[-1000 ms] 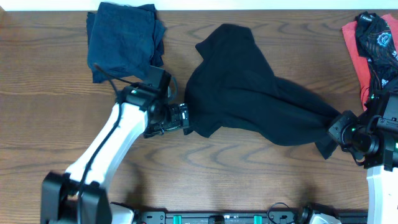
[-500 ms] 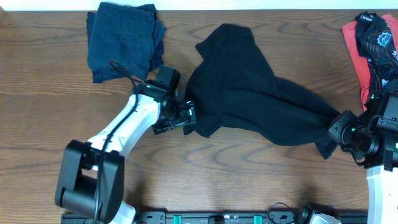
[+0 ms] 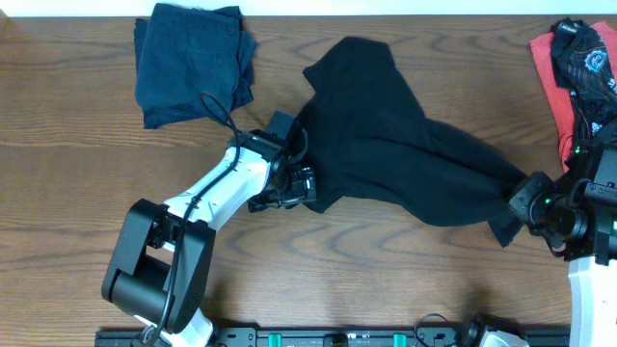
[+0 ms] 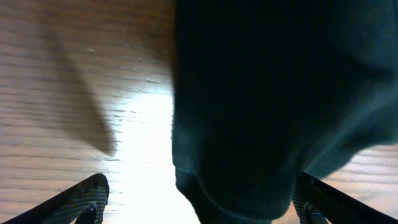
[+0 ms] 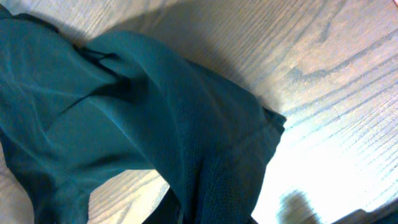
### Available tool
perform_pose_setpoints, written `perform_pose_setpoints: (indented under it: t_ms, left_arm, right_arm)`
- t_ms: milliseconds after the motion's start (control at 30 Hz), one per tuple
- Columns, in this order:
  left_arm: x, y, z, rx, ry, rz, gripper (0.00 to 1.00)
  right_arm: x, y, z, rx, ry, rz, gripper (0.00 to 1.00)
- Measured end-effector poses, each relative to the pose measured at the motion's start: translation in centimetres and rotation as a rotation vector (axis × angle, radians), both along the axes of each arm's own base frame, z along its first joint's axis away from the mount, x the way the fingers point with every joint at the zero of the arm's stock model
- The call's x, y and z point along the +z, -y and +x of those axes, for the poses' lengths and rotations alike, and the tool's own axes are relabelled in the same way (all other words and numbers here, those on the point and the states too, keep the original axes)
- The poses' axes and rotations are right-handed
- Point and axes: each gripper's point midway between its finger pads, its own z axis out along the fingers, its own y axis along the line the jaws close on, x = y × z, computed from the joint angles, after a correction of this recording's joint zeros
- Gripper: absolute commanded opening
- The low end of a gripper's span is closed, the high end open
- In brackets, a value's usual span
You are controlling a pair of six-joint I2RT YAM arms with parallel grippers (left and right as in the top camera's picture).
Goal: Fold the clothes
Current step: 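Reach the left gripper to the shirt's left edge and grasp it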
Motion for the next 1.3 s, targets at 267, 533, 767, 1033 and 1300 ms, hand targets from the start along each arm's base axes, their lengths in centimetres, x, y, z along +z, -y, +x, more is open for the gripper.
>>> perform_pose_setpoints:
  t_ms: [267, 533, 767, 1033, 1300]
  left_arm:
    - [-0.1, -0.4, 0.5, 0.003, 0.024, 0.025, 0.95]
    - [0.0, 0.5, 0.8, -0.018, 0.051, 0.016, 0.95]
    - [-0.3, 1.9, 0.2, -0.063, 0.059, 0.018, 0.94]
    - [-0.3, 2.5, 0.4, -0.077, 0.076, 0.010, 0.91]
    - [-1.8, 2.5, 0.6, -0.074, 0.053, 0.026, 0.86]
  right_arm:
    - [0.0, 0.0, -0.1, 0.000, -0.004, 0.001, 0.10]
    - [-0.1, 0.0, -0.1, 0.000, -0.007, 0.002, 0.10]
    - [-0.1, 0.0, -0.2, 0.000, -0.008, 0.002, 0.11]
    - [-0.1, -0.1, -0.3, 0.003, -0.012, 0.001, 0.11]
    - [-0.2, -0.1, -0.3, 0.010, -0.015, -0.001, 0.12]
